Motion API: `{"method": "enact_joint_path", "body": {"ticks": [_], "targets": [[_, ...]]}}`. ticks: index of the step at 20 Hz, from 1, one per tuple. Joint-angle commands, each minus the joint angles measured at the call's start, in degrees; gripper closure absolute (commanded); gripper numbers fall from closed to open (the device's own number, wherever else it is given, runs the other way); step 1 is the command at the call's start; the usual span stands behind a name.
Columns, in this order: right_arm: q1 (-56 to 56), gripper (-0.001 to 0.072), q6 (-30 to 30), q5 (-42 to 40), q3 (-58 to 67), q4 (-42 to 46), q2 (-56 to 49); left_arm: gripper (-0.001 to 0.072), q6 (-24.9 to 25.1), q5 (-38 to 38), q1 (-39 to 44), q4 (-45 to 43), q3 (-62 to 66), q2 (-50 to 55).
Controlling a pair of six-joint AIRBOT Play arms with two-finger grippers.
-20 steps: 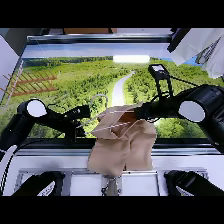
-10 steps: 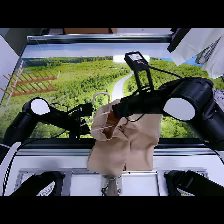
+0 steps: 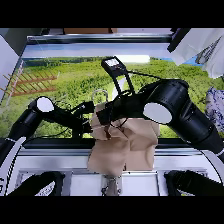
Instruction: Fold the clothes and pants, and hang the long-sleeved shirts on hangers.
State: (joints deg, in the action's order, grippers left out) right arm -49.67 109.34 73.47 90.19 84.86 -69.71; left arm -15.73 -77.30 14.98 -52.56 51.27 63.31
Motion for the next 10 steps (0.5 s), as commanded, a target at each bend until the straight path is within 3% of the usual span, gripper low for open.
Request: {"method": "enact_joint_path", "body": {"ticks": [1, 2, 3, 4, 5, 10], "targets": [[-0.31, 0.0668, 0.15, 0.44, 0.15, -0.09, -0.26, 0.0690, -0.13, 0.39, -0.20, 1.36, 0.02, 0.15], [-0.28, 0.0658, 0.11, 0.46, 0.15, -0.07, -0.26, 0.0690, -0.13, 0.37, -0.20, 1.36, 0.02, 0.15], [-0.28, 0.0516, 0.13, 0.44, 0.15, -0.07, -0.26, 0.0690, -0.13, 0.35, -0.20, 1.36, 0.02, 0.15], [-0.28, 0.0280, 0.13, 0.46, 0.15, -0.09, -0.26, 0.0690, -0.13, 0.35, -0.20, 1.36, 0.02, 0.15], [-0.28, 0.0191, 0.11, 0.46, 0.15, -0.09, -0.24, 0.0689, -0.13, 0.35, -0.20, 1.36, 0.02, 0.15], [0.22, 0.0192, -0.09, 1.84, 0.15, 0.04, 1.70, 0.0689, -0.13, -0.20, -0.20, 1.33, 0.02, 0.15]]}}
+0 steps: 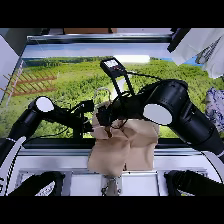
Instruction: Fold the clothes and pants, and hang the long-sleeved shirts on hangers.
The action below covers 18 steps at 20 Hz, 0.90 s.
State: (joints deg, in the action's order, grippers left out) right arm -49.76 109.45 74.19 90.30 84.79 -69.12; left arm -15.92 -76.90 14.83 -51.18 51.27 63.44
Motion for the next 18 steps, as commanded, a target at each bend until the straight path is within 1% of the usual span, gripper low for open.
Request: {"method": "enact_joint_path", "body": {"ticks": [1, 4, 6, 8, 10, 12, 13, 14, 15, 17, 18], "targets": [[0.52, 0.0192, -0.17, 2.45, 0.07, 0.02, 1.81, 0.0689, 0.07, -0.63, -0.04, -0.04, 0.02, 0.02], [1.97, 0.0191, -0.22, 6.93, 0.07, -0.09, 3.65, 0.0689, 0.04, -0.66, -0.04, -0.07, 0.02, 0.02], [3.69, 0.0191, -4.28, 8.90, 0.07, -1.90, 4.76, 0.0689, 0.07, -0.66, -0.04, -0.07, 0.02, 0.02], [7.04, 0.0191, -9.20, 9.09, 0.07, -8.13, 5.38, 0.0689, 0.07, -0.66, -0.04, -0.07, 0.02, 0.02], [10.73, 0.0191, -12.81, 9.07, 0.04, -14.08, 5.40, 0.0689, 0.07, -0.66, -0.04, -0.07, 0.02, 0.02], [12.96, 0.0190, -15.82, 9.03, 0.07, -15.67, 5.42, 0.0689, 0.07, -0.66, -0.04, -0.09, 0.02, 0.02], [13.77, 0.0191, -18.29, 9.25, 0.07, -15.96, 5.44, 0.0689, 0.07, -0.63, -0.04, -0.09, 0.02, 0.04], [14.84, 0.0191, -22.45, 10.01, 0.07, -17.75, 5.42, 0.0689, 0.07, -0.63, -0.04, -0.09, 0.02, 0.02], [16.39, 0.0191, -27.85, 11.69, 0.07, -21.57, 5.42, 0.0689, 0.07, -0.66, -0.04, -0.07, 0.02, 0.02], [20.06, 0.0193, -35.74, 13.77, 0.04, -27.80, 5.42, 0.0689, 0.07, -0.66, -0.04, -0.07, 0.02, 0.04], [21.40, 0.0196, -38.47, 13.73, 0.04, -28.74, 5.42, 0.0689, 0.07, -0.63, -0.04, -0.07, 0.02, 0.04]]}}
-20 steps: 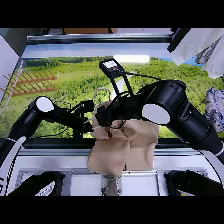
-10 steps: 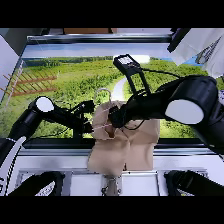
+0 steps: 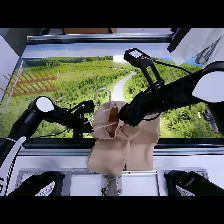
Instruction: Fold the clothes and pants, and hang the long-sleeved shirts on hangers.
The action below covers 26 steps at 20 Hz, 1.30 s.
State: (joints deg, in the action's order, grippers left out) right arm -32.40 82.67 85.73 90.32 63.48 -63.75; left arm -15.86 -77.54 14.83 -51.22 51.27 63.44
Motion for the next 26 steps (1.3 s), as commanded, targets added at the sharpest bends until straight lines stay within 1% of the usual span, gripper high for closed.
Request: {"method": "enact_joint_path", "body": {"ticks": [1, 4, 5, 6, 8, 10, 12, 13, 14, 16, 18, 19, 21, 25, 26], "targets": [[4.68, 0.0196, -11.80, 2.19, 0.02, -7.06, 0.04, 0.0689, 0.00, -0.02, -0.04, -0.04, 0.02, 0.02], [5.27, 0.0196, -12.70, 1.88, 0.02, -5.55, 0.04, 0.0689, -0.02, -0.46, -0.04, -0.02, 0.02, 0.04], [5.46, 0.0196, -15.91, 1.77, 0.00, -4.68, 0.04, 0.0689, 0.00, -0.46, -0.04, -0.04, 0.02, 0.04], [6.47, 0.0195, -20.50, 1.75, -0.09, -4.83, 0.11, 0.0689, -0.02, -0.46, -0.04, -0.04, 0.02, 0.02], [11.23, 0.0196, -26.93, 2.36, -0.68, -6.43, 0.55, 0.0689, -0.02, -0.66, -0.04, -0.02, 0.02, 0.02], [19.52, 0.0196, -35.89, 3.56, -3.74, -13.22, 1.79, 0.0689, -0.02, -0.87, -0.04, -0.02, 0.02, 0.04], [29.11, 0.0196, -44.72, 5.20, -8.90, -23.67, 2.71, 0.0689, -0.02, -0.85, -0.04, -0.02, 0.02, 0.04], [34.42, 0.0196, -48.35, 5.92, -12.20, -29.64, 2.91, 0.0689, -0.02, -0.90, -0.04, -0.02, 0.02, 0.04], [38.56, 0.0195, -50.58, 6.49, -15.04, -33.68, 2.86, 0.0689, -0.02, -0.90, -0.04, -0.02, 0.02, 0.02], [42.60, 0.0194, -53.79, 7.19, -19.52, -36.76, 2.91, 0.0689, -0.02, -0.76, -0.04, -0.02, 0.02, 0.04], [41.97, 0.0194, -54.73, 7.28, -20.26, -36.37, 3.02, 0.0689, -0.02, -0.35, -0.04, -0.02, 0.02, 0.04], [41.79, 0.0195, -56.48, 7.10, -20.26, -35.98, 3.19, 0.0689, -0.02, -0.48, -0.04, -0.04, 0.02, 0.02], [43.39, 0.0195, -57.51, 6.32, -20.28, -34.99, 2.95, 0.0689, -0.02, -0.48, -0.04, 0.00, 0.02, 0.04], [51.89, 0.0195, -61.96, 12.50, -21.79, -35.65, -0.48, 0.0689, -0.02, -0.50, -0.04, -0.02, 0.02, 0.04], [53.83, 0.0195, -63.14, 14.53, -22.88, -37.13, -1.86, 0.0689, -0.02, -0.48, -0.04, 0.00, 0.02, 0.04]]}}
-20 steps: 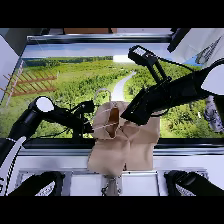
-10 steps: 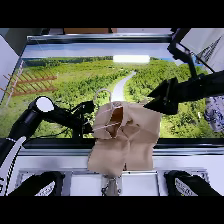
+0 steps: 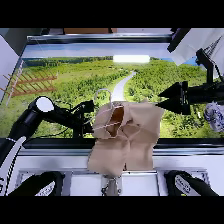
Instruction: Fold the clothes and pants, and hang the long-sleeved shirts on hangers.
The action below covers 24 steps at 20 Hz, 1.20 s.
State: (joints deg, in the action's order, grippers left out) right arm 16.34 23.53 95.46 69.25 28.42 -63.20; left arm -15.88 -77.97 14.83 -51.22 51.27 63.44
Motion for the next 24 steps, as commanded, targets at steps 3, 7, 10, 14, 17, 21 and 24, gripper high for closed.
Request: {"method": "enact_joint_path", "body": {"ticks": [3, 7, 10, 14, 17, 21, 24], "targets": [[8.13, 0.0196, -7.34, 10.08, -4.44, -5.07, -7.13, 0.0689, 0.00, -0.20, -0.04, -0.02, 0.02, 0.02], [7.50, 0.0195, -15.13, 10.14, -5.60, -5.14, -11.85, 0.0689, 0.00, -1.57, -0.04, -0.07, 0.02, 0.04], [7.13, 0.0196, -18.69, 10.19, -5.68, -5.14, -14.10, 0.0689, 0.00, -1.53, -0.04, -0.04, 0.02, 0.04], [6.64, 0.0195, -24.48, 10.19, -9.38, -5.25, -14.38, 0.0689, 0.00, -1.46, -0.04, -0.07, 0.02, 0.04], [6.54, 0.0196, -28.70, 9.99, -13.00, -10.10, -15.56, 0.0689, 0.00, -1.44, -0.04, -0.07, 0.02, 0.04], [2.62, 0.0196, -29.20, 9.94, -13.35, -10.73, -18.29, 0.0689, 0.00, -1.46, -0.04, -0.07, 0.02, 0.04], [-1.14, 0.0196, -29.18, 9.46, -13.35, -10.73, -19.87, 0.0689, 0.00, -1.46, -0.04, -0.07, 0.02, 0.04]]}}
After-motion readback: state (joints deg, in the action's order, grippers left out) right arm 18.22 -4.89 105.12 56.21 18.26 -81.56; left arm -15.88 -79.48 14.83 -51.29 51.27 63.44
